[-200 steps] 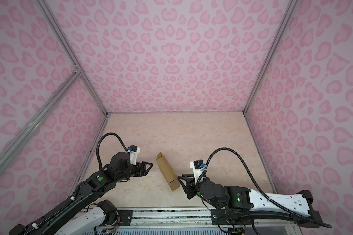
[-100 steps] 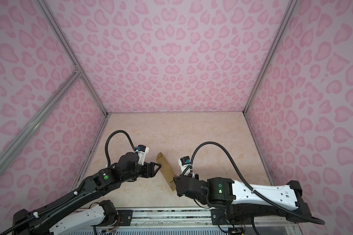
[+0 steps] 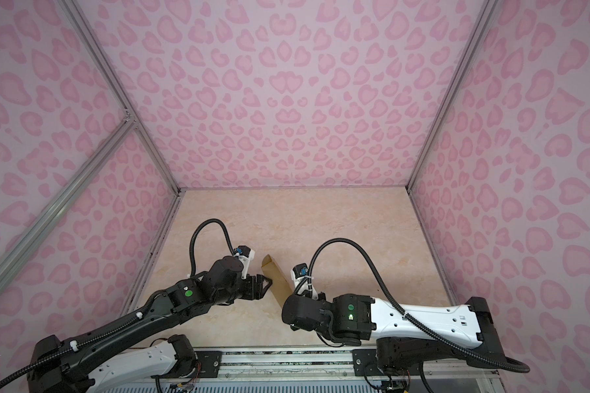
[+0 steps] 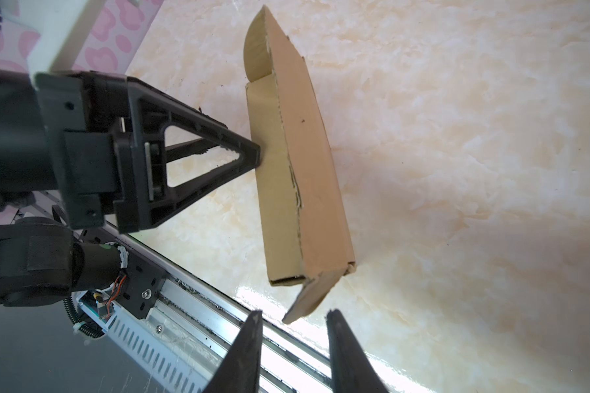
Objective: Fold the paper box
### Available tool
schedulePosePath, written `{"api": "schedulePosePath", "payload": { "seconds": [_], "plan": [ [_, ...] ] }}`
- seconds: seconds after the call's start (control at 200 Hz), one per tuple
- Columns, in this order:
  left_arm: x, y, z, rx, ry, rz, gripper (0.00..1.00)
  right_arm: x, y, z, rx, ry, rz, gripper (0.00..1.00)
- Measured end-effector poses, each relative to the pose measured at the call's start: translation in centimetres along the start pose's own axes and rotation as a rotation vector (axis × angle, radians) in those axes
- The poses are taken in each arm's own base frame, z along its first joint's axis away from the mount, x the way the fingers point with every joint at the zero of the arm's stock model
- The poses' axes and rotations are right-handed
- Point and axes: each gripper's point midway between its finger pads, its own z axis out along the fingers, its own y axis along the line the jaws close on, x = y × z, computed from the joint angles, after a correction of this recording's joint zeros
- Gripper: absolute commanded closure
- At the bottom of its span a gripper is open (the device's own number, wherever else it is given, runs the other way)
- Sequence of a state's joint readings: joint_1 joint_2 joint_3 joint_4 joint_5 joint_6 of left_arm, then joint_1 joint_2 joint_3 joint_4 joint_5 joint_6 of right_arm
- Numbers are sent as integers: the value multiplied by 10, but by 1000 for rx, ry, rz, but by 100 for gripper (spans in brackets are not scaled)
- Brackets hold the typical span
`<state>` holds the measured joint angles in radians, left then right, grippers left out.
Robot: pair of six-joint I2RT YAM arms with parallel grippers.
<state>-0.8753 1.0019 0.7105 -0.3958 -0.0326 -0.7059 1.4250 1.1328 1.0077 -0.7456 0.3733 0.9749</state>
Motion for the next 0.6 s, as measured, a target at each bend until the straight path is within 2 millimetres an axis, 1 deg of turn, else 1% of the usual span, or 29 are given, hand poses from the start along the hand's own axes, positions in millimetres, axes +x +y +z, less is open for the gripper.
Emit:
{"api": "schedulePosePath", "payload": {
  "seconds": [0.205,0.37,0.6],
  "plan": [
    [0,0,0,-1,0,1,26,-3,-2,4,-9,8,31,71],
    [0,0,2,-1,0,-2,27,-2,-7,8,-3,26,50,74],
    [-1,-3,6,8,-4,-12,27,-4,-6,8,-8,39,59,77]
  ]
}}
